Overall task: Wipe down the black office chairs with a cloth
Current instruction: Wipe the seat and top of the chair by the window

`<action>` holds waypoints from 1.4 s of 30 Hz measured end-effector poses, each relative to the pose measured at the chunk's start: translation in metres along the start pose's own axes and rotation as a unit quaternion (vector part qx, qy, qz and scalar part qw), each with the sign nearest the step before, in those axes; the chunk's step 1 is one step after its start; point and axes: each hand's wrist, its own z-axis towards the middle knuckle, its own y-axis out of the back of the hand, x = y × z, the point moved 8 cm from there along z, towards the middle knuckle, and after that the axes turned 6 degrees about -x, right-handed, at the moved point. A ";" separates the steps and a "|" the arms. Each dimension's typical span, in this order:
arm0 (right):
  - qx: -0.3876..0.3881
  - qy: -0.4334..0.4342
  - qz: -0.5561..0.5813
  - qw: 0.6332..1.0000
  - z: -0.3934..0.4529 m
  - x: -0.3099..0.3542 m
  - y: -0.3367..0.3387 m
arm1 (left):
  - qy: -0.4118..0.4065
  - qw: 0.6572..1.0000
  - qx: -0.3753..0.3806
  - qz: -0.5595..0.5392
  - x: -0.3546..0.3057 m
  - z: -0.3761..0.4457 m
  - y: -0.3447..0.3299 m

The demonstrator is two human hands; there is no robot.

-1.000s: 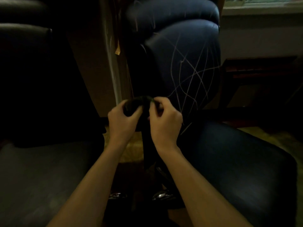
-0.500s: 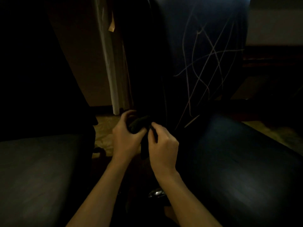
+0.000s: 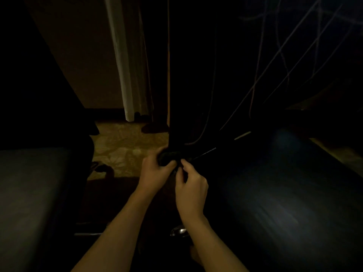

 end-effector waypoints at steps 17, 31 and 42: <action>-0.016 -0.034 0.089 0.995 0.023 0.002 0.028 | 0.022 0.999 0.037 0.026 0.016 -0.009 0.002; -0.021 0.092 0.063 0.994 -0.084 0.040 0.129 | 0.021 0.984 -0.025 0.177 -0.045 -0.144 0.052; -0.102 0.163 0.067 0.979 -0.115 0.081 0.220 | -0.147 0.977 -0.151 0.026 -0.157 -0.229 0.065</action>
